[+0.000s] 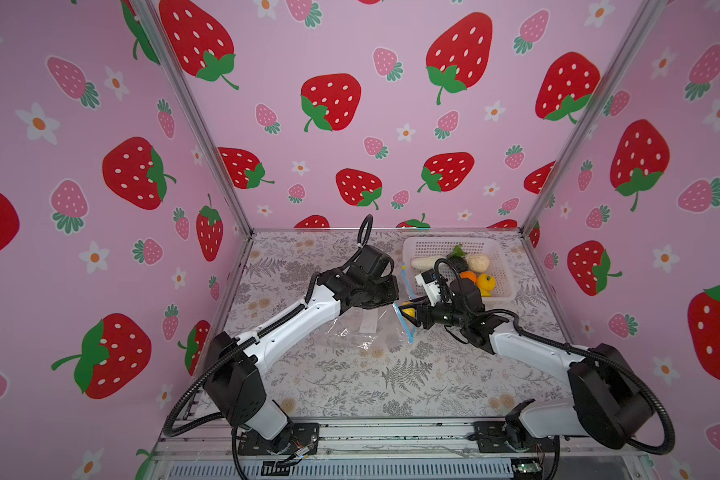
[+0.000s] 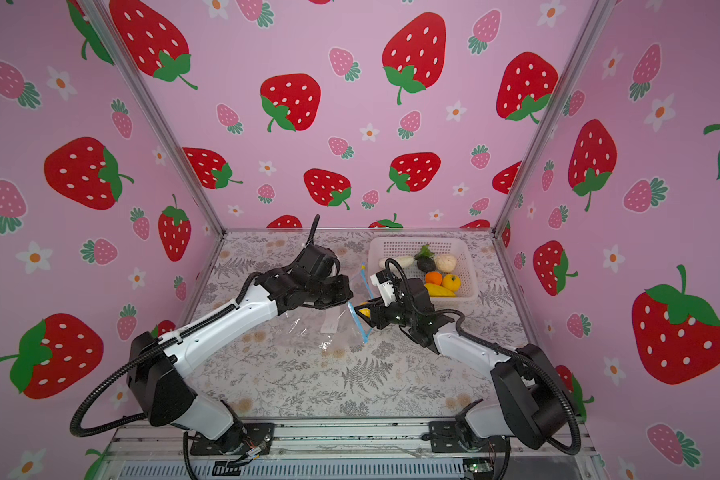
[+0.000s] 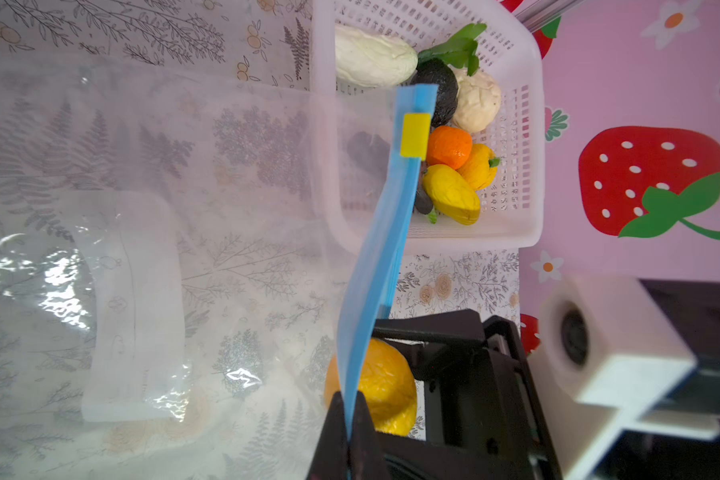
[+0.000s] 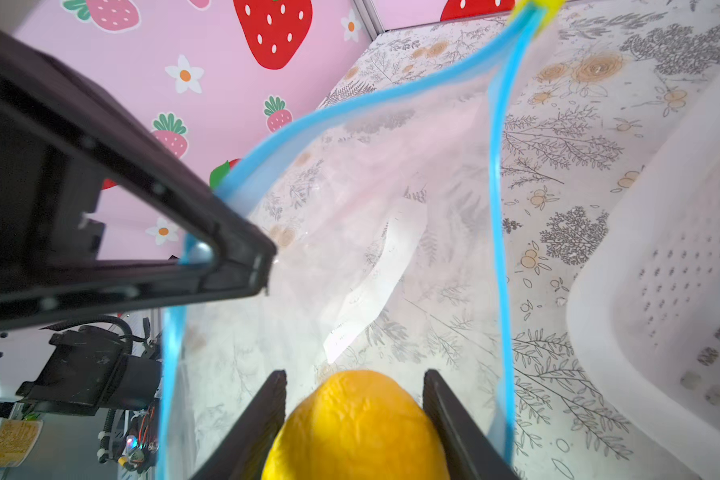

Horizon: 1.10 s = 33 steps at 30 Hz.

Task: Place the food in the zip-top bag and seal the zipper
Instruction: 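Carry the lemon to the open bag and release it inside, then return the right gripper to the basket and grasp the orange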

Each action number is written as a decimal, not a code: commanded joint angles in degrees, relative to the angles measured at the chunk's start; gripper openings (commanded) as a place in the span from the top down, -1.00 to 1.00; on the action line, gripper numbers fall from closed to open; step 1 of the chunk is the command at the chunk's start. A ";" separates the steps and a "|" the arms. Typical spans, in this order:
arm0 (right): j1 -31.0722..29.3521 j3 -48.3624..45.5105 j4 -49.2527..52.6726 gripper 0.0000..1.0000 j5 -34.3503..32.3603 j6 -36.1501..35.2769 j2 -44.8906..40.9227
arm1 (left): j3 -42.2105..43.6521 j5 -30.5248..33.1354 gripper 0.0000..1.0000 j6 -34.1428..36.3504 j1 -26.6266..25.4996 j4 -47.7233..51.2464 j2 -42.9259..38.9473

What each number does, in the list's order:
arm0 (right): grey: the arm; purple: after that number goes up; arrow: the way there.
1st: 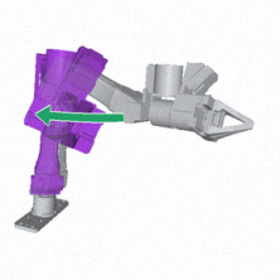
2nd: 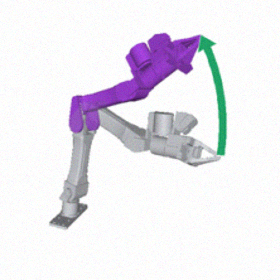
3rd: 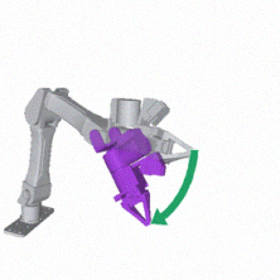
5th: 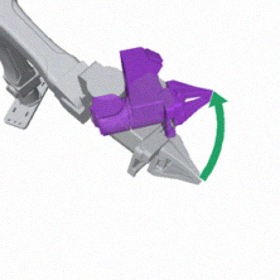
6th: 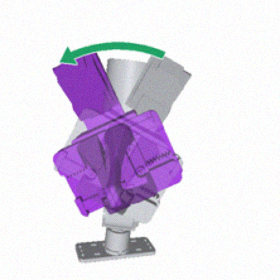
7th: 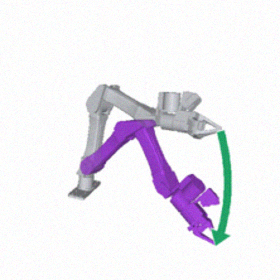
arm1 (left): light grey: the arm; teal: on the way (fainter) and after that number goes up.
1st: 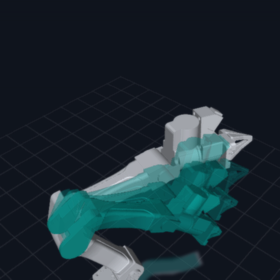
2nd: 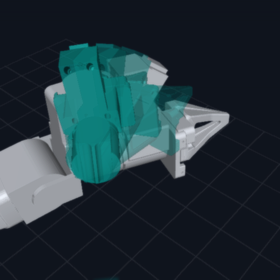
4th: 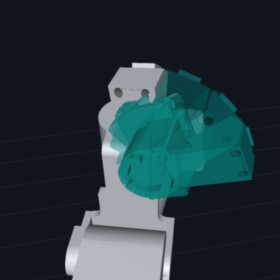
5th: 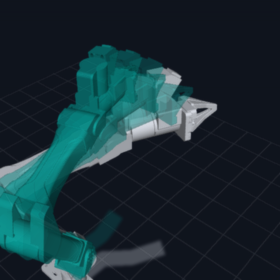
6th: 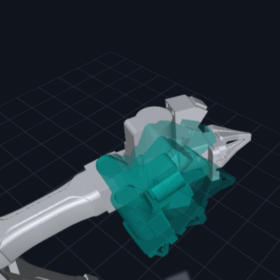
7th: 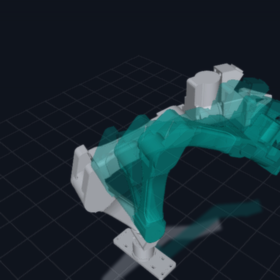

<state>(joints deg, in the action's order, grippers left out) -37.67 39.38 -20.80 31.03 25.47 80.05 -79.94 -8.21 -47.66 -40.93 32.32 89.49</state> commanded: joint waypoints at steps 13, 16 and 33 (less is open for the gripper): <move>-1.51 3.74 3.43 -0.40 -3.57 -1.48 2.00 | 4.08 -0.95 1.00 -1.30 0.19 -2.35 -3.94; -1.62 4.12 4.07 -0.44 -4.22 -1.39 1.68 | 4.70 -0.98 1.00 -1.29 0.33 -2.70 -4.30; 5.49 14.33 29.45 -0.38 -24.32 -10.75 -7.31 | 5.64 -3.11 1.00 1.74 2.47 -2.80 -4.21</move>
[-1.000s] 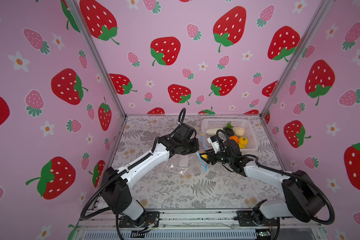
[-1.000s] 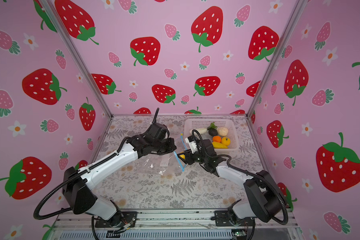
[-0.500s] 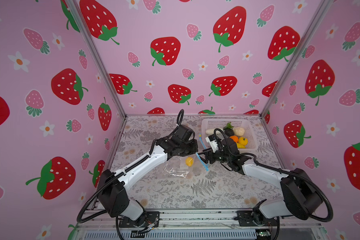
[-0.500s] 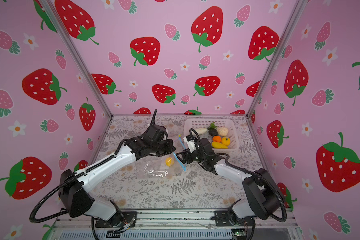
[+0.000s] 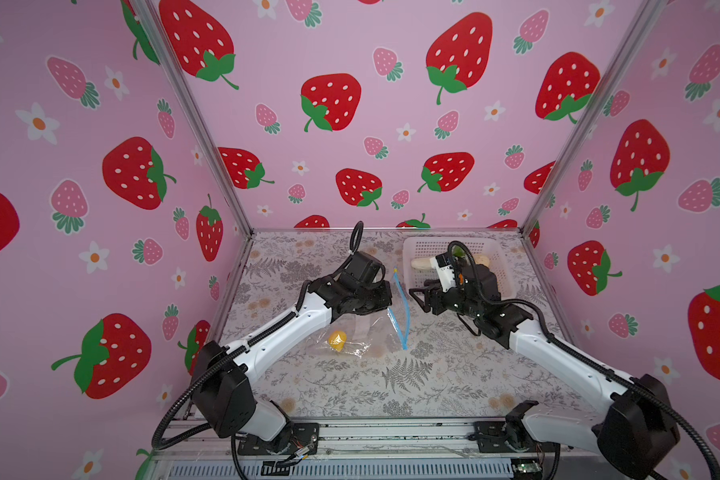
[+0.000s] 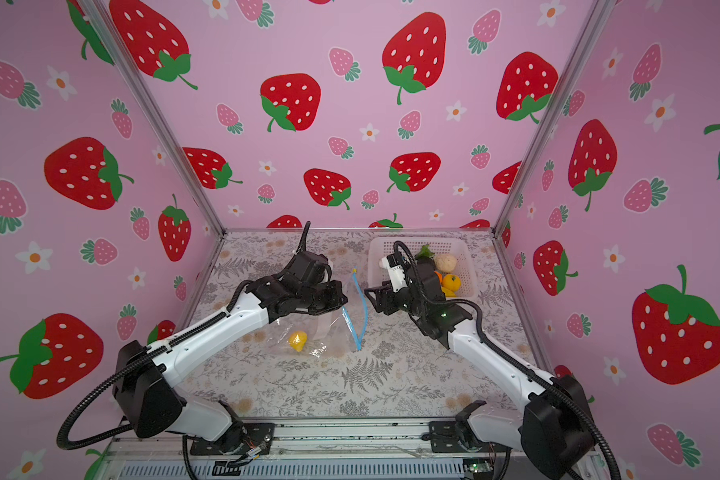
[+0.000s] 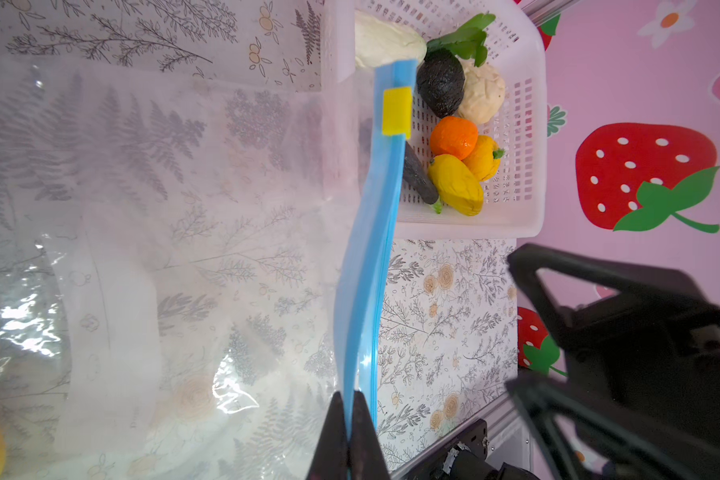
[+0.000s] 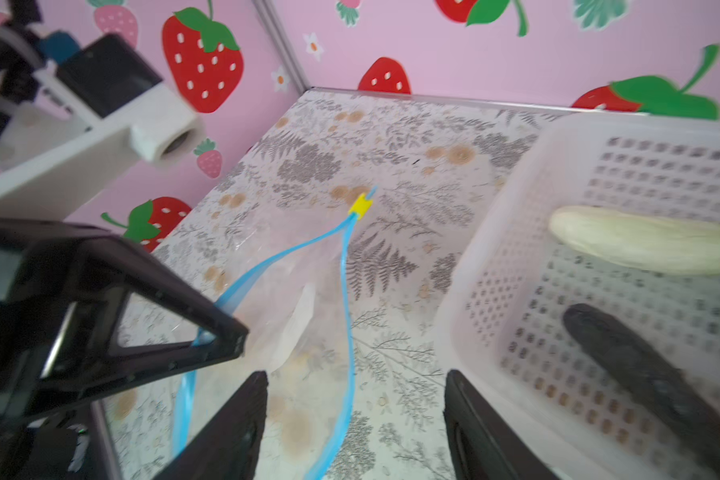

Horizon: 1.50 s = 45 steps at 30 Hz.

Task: Place the food in the zip-top bag and seal the zipper
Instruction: 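Return the right gripper to the basket and grasp the orange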

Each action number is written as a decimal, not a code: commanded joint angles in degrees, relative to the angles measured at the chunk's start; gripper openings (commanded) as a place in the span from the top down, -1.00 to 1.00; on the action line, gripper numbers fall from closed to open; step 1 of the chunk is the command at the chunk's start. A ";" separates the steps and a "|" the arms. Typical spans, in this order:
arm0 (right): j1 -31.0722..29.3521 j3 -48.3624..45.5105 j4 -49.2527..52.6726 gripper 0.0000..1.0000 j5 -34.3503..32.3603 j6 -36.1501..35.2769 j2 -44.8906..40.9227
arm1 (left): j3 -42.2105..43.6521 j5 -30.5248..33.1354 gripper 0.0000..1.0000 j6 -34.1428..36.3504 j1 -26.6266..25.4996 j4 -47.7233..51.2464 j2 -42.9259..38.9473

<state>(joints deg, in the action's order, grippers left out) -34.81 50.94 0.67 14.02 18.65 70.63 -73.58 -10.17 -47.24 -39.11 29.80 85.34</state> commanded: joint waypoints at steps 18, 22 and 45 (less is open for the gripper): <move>21.06 28.21 17.17 -0.25 -23.23 -9.08 34.80 | -7.93 -6.30 1.00 4.79 2.90 2.73 7.60; 21.52 29.57 17.97 -0.25 -22.80 -10.04 38.08 | -8.15 -6.61 1.00 4.69 3.12 2.60 8.34; 20.55 31.46 14.96 -0.19 -22.02 -9.45 45.68 | -5.68 -6.96 1.00 4.62 3.56 0.89 7.56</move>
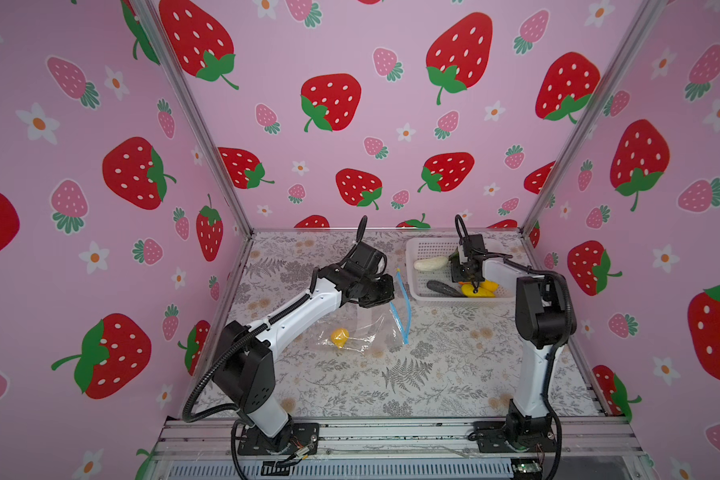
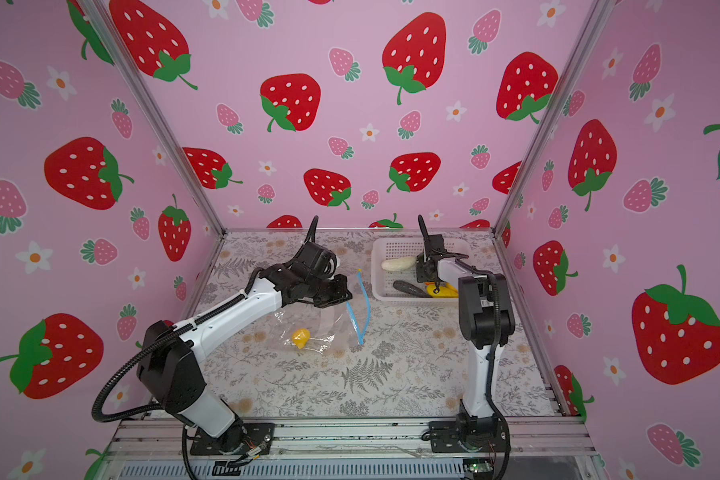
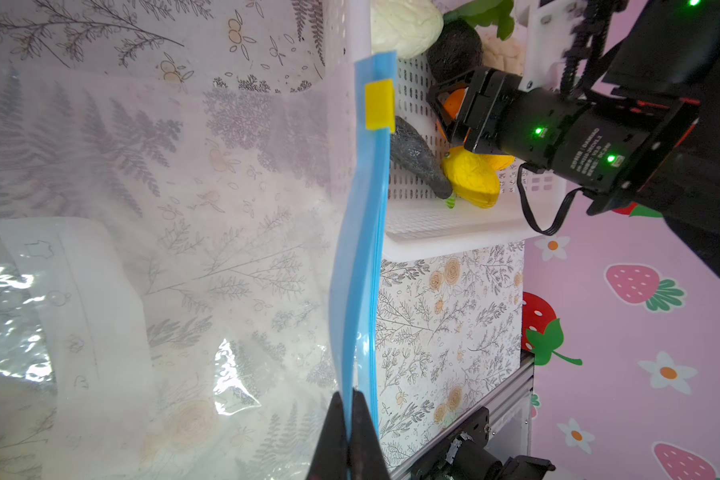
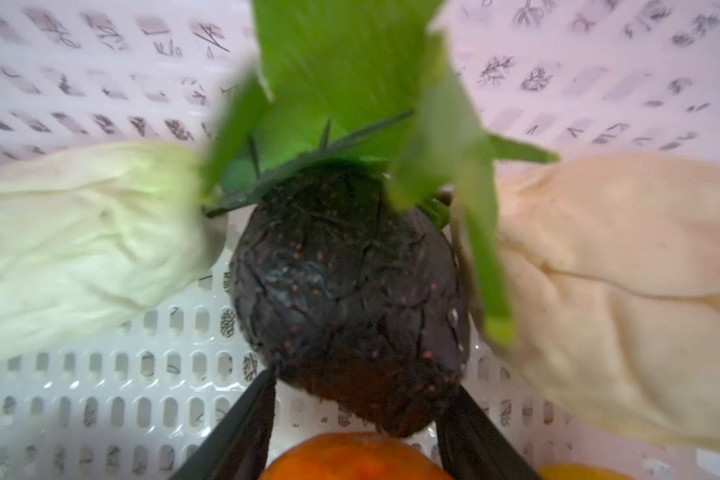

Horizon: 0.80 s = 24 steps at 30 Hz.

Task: Place the food in the zip-top bag and seal the zipper
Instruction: 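Return the right gripper to the basket and grasp the orange, then carry the orange to the bag mouth and release it inside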

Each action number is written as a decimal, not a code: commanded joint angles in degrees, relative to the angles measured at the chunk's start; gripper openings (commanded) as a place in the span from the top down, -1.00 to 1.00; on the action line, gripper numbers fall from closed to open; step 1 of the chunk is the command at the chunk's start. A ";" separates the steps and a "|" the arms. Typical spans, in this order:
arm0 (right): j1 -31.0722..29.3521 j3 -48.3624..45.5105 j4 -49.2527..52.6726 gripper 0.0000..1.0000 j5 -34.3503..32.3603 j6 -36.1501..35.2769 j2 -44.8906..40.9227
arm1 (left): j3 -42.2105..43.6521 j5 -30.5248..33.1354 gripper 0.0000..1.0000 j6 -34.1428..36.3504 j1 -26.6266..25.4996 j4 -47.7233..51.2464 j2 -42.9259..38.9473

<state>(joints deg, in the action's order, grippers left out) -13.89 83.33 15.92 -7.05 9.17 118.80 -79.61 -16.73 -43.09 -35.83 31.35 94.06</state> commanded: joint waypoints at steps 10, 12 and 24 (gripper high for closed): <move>-1.01 -3.75 -1.68 -0.07 0.60 0.41 -10.65 | 1.70 -0.14 1.00 0.18 0.24 -0.91 -2.34; -1.10 -4.68 -1.56 -0.06 1.49 0.41 -12.19 | 1.99 -0.01 1.00 0.29 0.25 -0.85 -2.63; -9.53 -23.84 -8.66 0.01 17.59 0.13 -35.41 | 0.84 -1.07 1.00 -1.03 0.15 -0.34 -2.68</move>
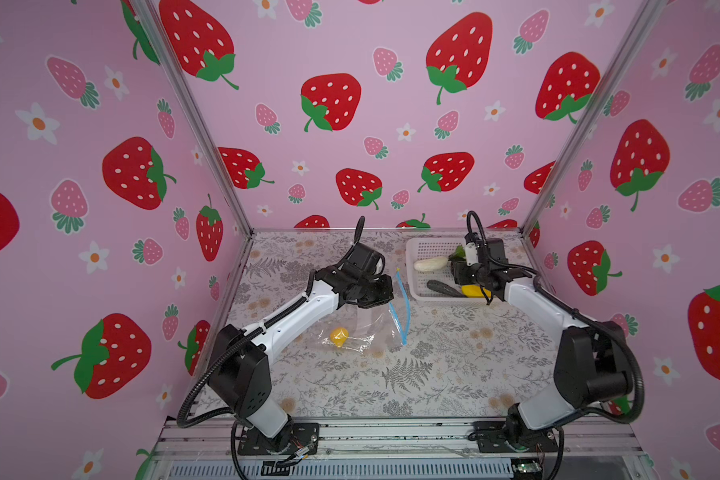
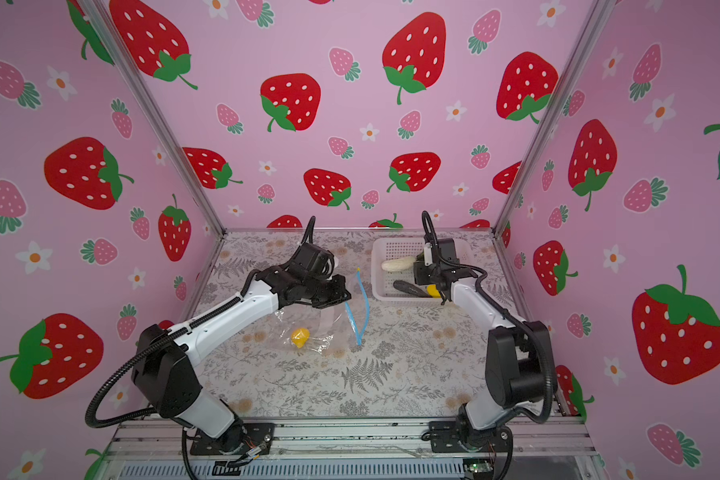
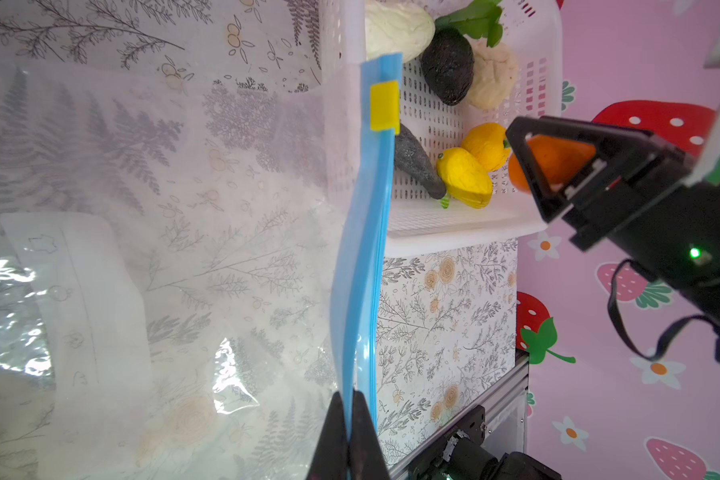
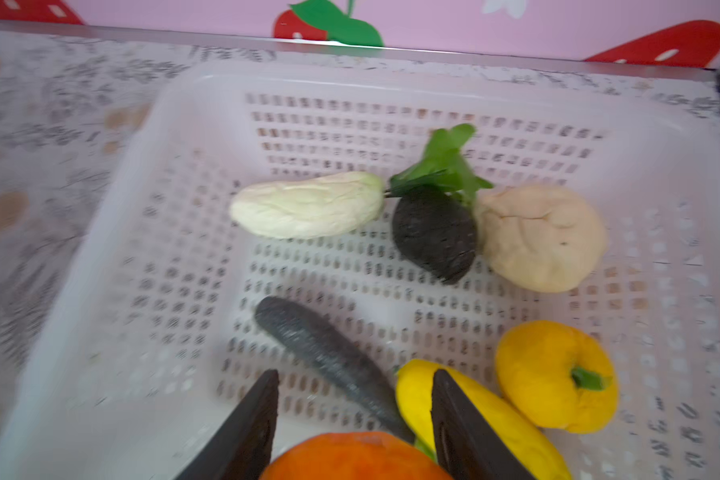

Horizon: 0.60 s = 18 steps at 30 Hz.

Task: Place the food in the zip-top bag and seal the zipper
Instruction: 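Carry the orange to the bag mouth and release it inside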

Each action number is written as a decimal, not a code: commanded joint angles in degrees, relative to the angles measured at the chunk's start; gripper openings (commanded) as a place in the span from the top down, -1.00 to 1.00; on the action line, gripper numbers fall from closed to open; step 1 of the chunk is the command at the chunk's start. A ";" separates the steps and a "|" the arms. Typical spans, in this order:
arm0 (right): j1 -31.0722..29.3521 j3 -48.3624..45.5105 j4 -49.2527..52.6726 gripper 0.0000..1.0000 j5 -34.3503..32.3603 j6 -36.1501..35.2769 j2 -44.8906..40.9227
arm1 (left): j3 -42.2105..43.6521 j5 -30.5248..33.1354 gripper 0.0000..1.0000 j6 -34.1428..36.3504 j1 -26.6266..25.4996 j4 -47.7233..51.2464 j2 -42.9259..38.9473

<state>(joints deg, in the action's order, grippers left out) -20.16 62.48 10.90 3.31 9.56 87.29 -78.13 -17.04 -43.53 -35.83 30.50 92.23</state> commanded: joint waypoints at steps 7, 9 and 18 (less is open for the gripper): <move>-13.68 -10.31 -13.44 0.08 19.48 2.25 -10.02 | 0.31 0.42 1.00 -1.29 0.14 0.19 -2.48; -15.01 -11.36 -14.47 0.09 21.88 2.84 -11.25 | 0.85 0.25 1.00 -1.23 0.12 -0.08 -2.77; -20.74 -17.68 -23.36 0.19 24.71 8.38 -12.34 | 0.62 -0.39 1.00 -1.57 -0.33 -1.46 -2.81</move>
<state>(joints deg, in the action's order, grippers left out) -39.55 45.63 -7.92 25.61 16.16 73.84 -77.34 -17.12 -44.56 -35.90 29.58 90.11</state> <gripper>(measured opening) 0.583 0.051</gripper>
